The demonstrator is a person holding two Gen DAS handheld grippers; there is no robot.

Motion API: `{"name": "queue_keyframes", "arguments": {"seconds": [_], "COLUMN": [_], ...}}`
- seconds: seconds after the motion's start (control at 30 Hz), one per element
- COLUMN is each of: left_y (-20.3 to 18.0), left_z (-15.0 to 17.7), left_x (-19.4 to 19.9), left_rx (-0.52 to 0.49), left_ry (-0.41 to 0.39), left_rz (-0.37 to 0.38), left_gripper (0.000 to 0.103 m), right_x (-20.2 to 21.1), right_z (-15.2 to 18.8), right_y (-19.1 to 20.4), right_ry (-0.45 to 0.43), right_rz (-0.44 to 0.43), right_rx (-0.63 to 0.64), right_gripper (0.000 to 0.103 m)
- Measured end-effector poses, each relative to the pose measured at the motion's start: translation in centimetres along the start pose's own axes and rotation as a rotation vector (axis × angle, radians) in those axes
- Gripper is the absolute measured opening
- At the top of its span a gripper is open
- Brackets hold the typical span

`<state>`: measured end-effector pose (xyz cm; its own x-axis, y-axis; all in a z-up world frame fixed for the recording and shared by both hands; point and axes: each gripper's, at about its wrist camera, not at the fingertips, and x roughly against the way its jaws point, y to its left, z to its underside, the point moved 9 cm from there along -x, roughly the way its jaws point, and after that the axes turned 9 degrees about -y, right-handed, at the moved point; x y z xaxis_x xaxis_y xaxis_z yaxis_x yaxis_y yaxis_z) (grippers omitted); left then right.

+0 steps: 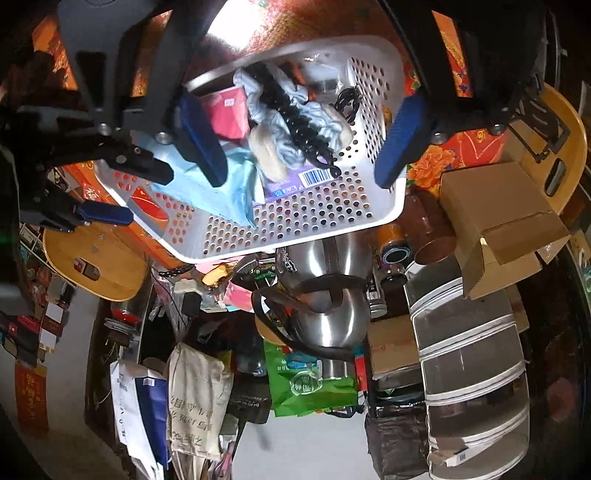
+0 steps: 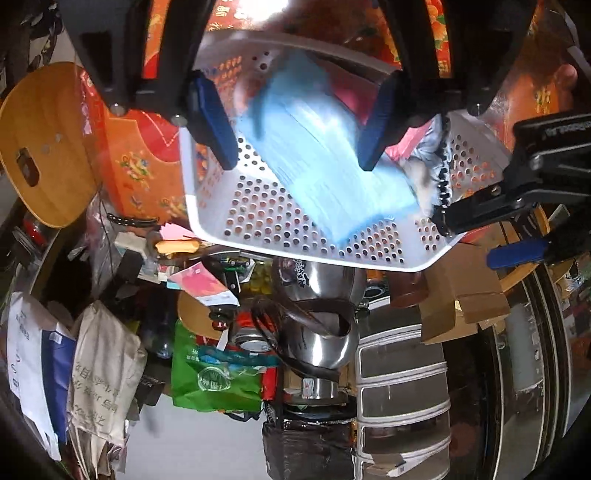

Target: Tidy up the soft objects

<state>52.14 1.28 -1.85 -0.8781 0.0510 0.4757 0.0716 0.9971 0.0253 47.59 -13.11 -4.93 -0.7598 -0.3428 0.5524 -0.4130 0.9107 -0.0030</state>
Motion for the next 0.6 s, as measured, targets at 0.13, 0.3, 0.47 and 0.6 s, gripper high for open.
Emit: {"name": "queue_keyframes", "arguments": {"seconds": [0.13, 0.3, 0.47, 0.6], "left_y": [0.6, 0.9, -0.1, -1.0], "left_z": [0.7, 2.1, 4.0, 5.9], "left_x": [1.0, 2.9, 5.8, 9.9], "left_rx": [0.013, 0.042, 0.069, -0.001], "left_ry": [0.001, -0.001, 0.012, -0.018], "left_rz": [0.009, 0.008, 0.044, -0.007], "left_gripper": [0.085, 0.096, 0.103, 0.103], "right_x": [1.4, 3.4, 6.4, 10.4], "right_z": [0.3, 1.3, 2.6, 3.8], "right_y": [-0.5, -0.2, 0.7, 1.4], "right_ry": [-0.004, -0.009, -0.045, -0.086], "right_rz": [-0.019, -0.026, -0.027, -0.042], "right_rx": [-0.042, -0.064, -0.073, -0.103], "right_gripper": [0.072, 0.089, 0.103, 0.103]}}
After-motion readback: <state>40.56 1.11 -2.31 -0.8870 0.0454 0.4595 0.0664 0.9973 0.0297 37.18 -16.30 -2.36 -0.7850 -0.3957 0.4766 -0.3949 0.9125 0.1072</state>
